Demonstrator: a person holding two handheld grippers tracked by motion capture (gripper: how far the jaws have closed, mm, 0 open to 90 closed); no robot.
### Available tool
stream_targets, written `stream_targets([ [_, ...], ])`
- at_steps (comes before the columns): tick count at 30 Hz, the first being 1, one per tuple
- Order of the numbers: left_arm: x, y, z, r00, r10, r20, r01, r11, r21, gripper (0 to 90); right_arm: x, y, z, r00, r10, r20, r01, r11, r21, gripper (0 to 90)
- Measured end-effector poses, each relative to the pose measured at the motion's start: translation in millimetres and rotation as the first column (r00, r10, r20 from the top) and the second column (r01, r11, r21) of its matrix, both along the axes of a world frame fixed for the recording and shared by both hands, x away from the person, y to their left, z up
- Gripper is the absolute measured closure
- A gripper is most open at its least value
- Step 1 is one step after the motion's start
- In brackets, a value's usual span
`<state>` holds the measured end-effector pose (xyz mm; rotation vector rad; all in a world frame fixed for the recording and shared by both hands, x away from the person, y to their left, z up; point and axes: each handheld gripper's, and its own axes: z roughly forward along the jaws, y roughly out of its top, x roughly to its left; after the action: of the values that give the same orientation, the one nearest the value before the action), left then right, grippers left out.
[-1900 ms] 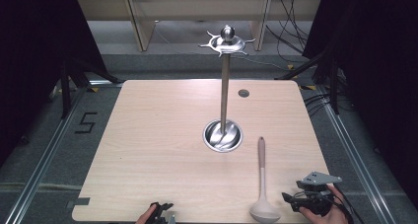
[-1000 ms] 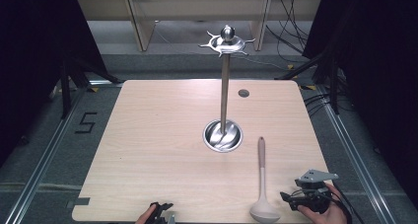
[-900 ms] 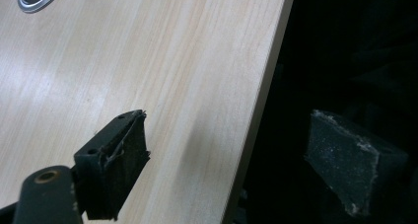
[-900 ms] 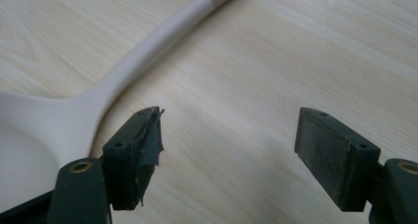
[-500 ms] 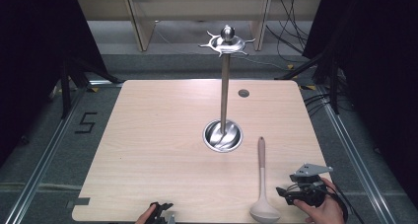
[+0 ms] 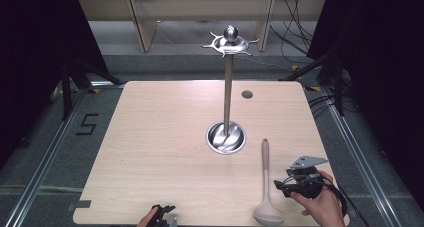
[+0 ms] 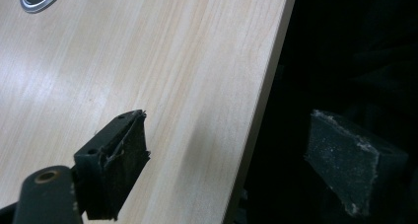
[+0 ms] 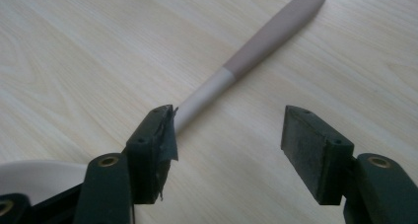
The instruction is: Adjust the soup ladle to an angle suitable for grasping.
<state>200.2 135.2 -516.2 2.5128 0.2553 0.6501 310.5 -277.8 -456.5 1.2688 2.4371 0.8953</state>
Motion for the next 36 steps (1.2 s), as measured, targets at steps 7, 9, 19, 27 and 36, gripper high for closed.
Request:
stream_targets([
  [7,0.6,-0.9,-1.0,1.0000,-0.001,0.004,0.000,1.0000,0.010,15.1,17.7,15.6,-1.2,0.9966,0.049,-0.066,-0.051,0.9981,-0.033,44.8],
  [9,0.5,-0.1,-0.3,1.0000,0.001,-0.003,-0.001,0.9999,0.012,15.1,23.5,20.3,-2.4,0.9960,0.041,-0.080,-0.043,0.9987,-0.026,44.8],
  [19,0.4,0.1,0.0,1.0000,-0.002,0.002,0.002,1.0000,0.005,15.1,50.0,33.1,-0.9,0.9859,0.015,-0.167,-0.029,0.9964,-0.080,45.4],
  [27,0.3,-0.3,-0.4,1.0000,-0.003,-0.003,0.003,1.0000,0.004,15.1,58.3,38.3,-4.8,0.9781,0.009,-0.208,-0.031,0.9945,-0.100,45.9],
  [36,0.1,0.8,-0.3,0.9998,0.015,0.013,-0.015,0.9999,0.004,15.1,71.5,46.0,-13.6,0.9670,-0.021,-0.254,-0.015,0.9902,-0.139,46.4],
])
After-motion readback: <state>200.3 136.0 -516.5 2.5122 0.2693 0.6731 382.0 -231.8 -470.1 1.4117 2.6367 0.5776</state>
